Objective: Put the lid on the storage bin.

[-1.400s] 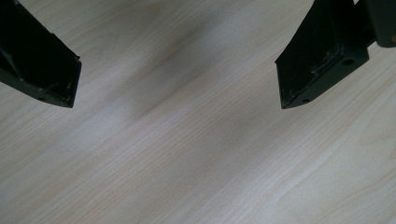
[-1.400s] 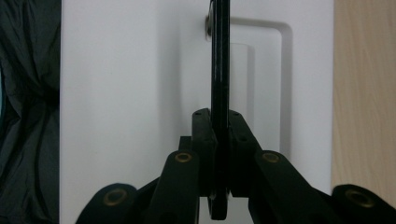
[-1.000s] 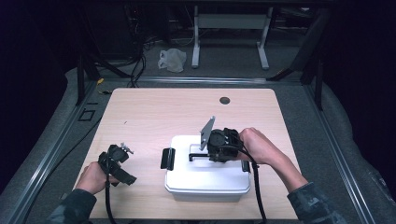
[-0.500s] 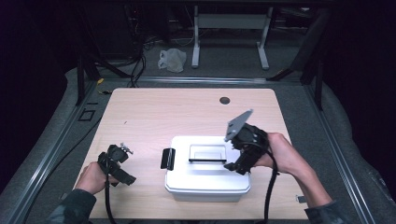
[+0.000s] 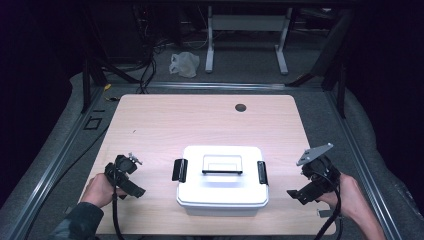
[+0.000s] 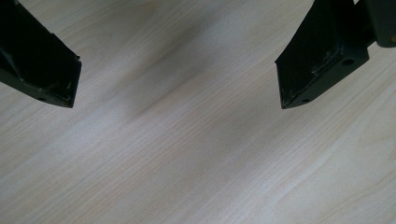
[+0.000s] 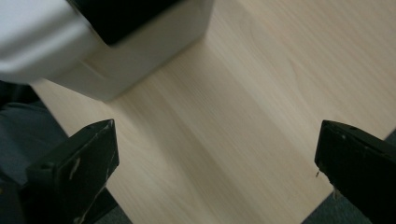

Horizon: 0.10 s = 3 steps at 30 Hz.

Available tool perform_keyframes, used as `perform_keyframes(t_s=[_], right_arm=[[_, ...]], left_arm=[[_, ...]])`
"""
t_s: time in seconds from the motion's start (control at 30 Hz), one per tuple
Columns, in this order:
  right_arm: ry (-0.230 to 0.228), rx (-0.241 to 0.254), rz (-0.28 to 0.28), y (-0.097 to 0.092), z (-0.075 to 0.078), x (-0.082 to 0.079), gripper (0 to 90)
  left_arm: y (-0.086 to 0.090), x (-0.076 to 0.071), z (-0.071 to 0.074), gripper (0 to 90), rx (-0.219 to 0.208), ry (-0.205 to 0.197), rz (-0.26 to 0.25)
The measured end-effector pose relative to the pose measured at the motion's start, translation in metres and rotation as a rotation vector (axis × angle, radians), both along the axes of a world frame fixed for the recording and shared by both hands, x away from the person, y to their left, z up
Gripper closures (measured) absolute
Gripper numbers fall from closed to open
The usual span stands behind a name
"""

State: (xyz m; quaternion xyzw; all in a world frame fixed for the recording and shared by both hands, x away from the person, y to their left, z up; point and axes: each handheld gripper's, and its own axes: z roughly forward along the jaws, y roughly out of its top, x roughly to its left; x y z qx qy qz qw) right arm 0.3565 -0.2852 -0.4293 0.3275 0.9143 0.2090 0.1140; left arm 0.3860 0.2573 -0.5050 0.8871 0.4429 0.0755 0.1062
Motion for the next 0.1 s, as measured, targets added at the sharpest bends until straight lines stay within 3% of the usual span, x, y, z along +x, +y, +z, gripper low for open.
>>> perform_keyframes(t_s=[0.1], right_arm=[[0.015,-0.019,-0.065,-0.009,-0.019,0.002,0.0]], left_arm=[[0.001,0.0,0.0,0.0,-0.003,-0.002,0.003]])
